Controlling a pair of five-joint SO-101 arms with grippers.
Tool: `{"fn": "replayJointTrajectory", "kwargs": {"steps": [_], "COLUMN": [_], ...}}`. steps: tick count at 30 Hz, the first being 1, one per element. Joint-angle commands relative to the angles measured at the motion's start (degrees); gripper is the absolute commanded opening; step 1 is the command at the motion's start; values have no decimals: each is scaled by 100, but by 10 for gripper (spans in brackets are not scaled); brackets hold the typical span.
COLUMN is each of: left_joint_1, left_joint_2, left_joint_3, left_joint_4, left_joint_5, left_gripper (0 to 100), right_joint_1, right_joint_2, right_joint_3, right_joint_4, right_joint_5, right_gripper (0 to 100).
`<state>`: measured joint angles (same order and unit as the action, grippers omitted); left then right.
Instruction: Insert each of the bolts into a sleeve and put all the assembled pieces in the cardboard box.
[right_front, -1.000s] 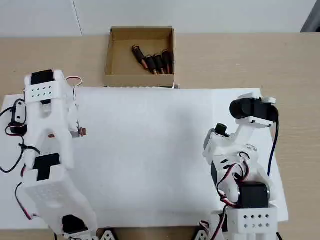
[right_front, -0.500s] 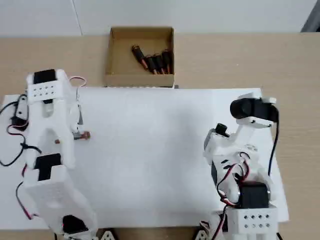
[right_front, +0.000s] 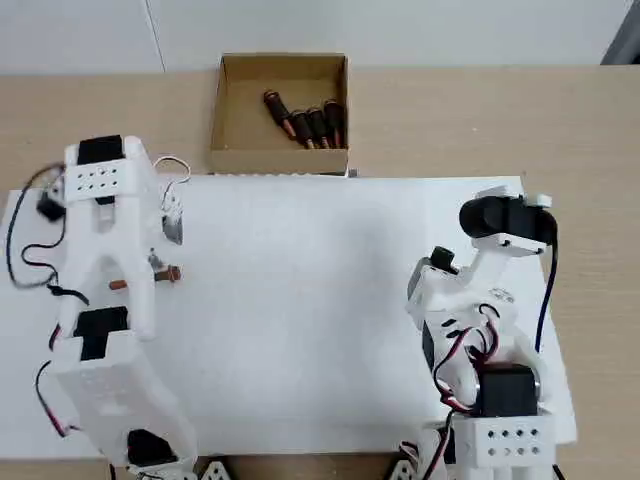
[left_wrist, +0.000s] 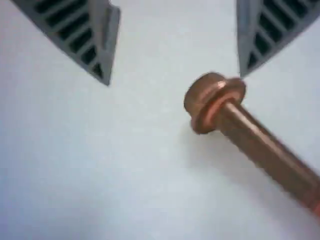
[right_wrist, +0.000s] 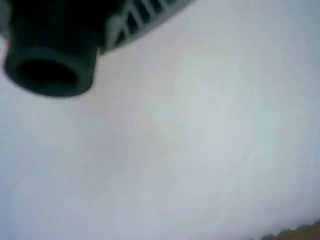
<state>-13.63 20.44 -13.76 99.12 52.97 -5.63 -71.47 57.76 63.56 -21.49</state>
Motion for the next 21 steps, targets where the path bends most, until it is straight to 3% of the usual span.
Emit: {"fn": "replayJointTrajectory", "kwargs": {"steps": [1, 9, 16, 21], "left_joint_1": [-53, -53, -53, -53], "left_joint_2": [-712, -1046, -1055, -985], "left_joint_3": [-374, -418, 119, 541], "left_joint_4": [97, 123, 123, 123], "left_joint_5": [-2163, -5855, -8290, -9644], "left_gripper": [160, 160, 157, 104], "right_joint_1": [-4, -4, -4, -4], "right_joint_2": [-119, -119, -119, -75], "right_joint_3": [-35, -35, -35, -35], "right_joint_4": [-75, -75, -75, -75], "right_joint_5": [44, 53, 62, 62], "right_gripper": [2, 2, 2, 2]}}
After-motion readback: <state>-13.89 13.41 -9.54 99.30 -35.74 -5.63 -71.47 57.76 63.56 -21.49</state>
